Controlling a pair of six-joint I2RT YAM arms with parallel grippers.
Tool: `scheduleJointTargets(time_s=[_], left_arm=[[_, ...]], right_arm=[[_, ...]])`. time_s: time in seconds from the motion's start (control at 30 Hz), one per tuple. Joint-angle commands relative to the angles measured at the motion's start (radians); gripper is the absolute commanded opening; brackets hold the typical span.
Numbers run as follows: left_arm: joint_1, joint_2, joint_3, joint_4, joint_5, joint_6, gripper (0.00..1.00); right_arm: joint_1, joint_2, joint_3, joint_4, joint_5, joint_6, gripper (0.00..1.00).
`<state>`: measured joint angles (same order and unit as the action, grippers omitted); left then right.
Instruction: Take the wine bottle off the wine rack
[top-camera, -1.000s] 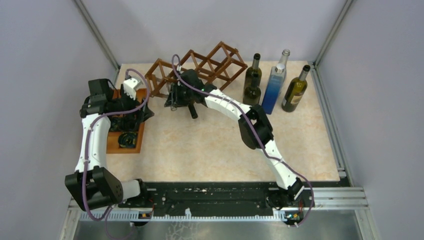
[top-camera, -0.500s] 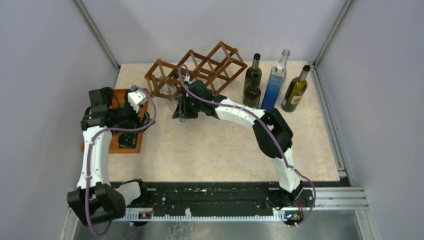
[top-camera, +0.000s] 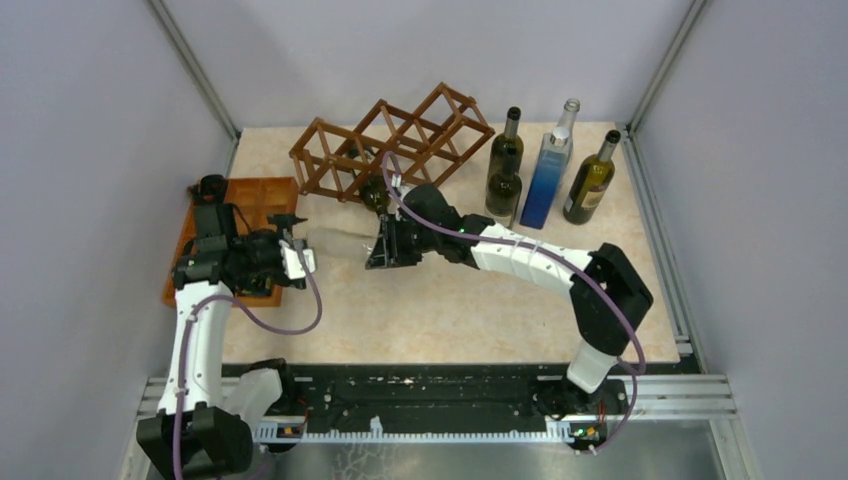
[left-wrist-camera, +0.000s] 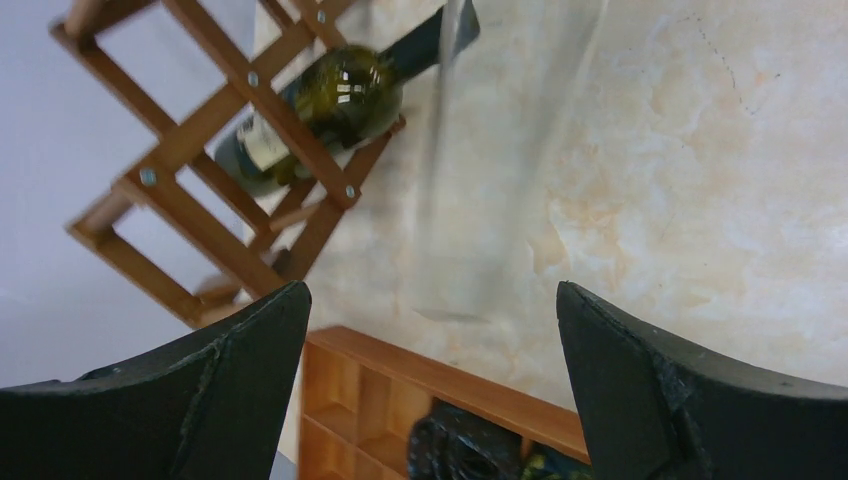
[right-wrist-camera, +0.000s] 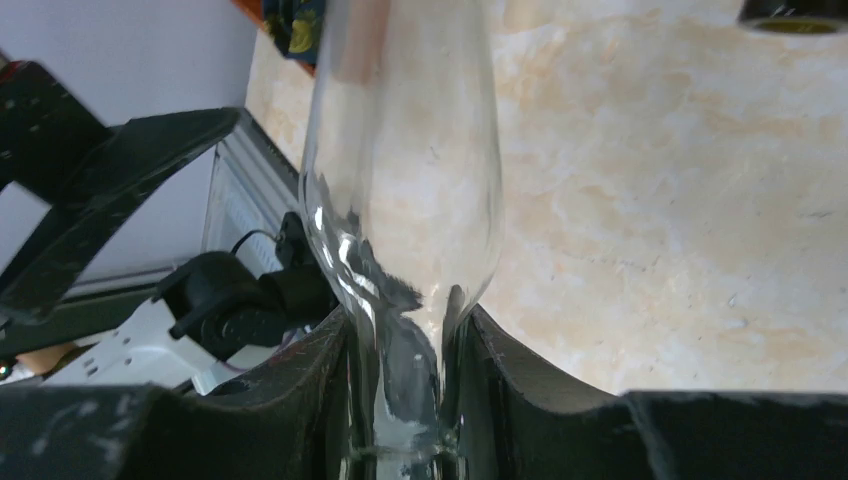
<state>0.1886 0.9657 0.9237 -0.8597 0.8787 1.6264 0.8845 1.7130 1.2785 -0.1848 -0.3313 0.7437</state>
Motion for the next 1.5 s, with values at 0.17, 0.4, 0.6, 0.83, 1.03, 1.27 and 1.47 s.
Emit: scheduleJointTargets(time_s=[0.17, 0.4, 0.6, 0.83, 1.03, 1.27, 1.47], left_arm=[[-0.247, -0.08, -0.106, 0.057, -0.074, 0.216, 0.99], [-0.296, -0.104, -0.113, -0.112, -0.084, 0.129, 0.99], [-0.296, -0.129, -0.184, -0.083, -0.085, 0.044, 0.99], [-0.308, -0.08, -0.23, 0.173, -0.148, -0.241, 0.99], [-0.348, -0.066, -0.246, 0.242, -0.193, -0.307, 0.99], [-0.351, -0.068, -0.26, 0.346, -0.268, -0.349, 0.48], [-0.351, -0.062, -0.215, 0.398, -0.197, -0.518, 0.0]], right_arm=[[0.04, -0.183, -0.034, 0.035, -0.077, -0.036, 0.0], [0.052, -0.2, -0.032, -0.026, -0.051, -0.075, 0.0], [0.057, -0.197, -0.001, -0.022, -0.066, -0.063, 0.0], [0.082, -0.207, 0.031, 0.017, -0.082, -0.011, 0.0], [0.106, -0.201, 0.034, 0.092, -0.09, 0.074, 0.0], [0.11, -0.197, 0.023, 0.056, -0.069, 0.073, 0.15], [0.11, -0.248, 0.019, -0.026, 0.068, 0.0, 0.8]])
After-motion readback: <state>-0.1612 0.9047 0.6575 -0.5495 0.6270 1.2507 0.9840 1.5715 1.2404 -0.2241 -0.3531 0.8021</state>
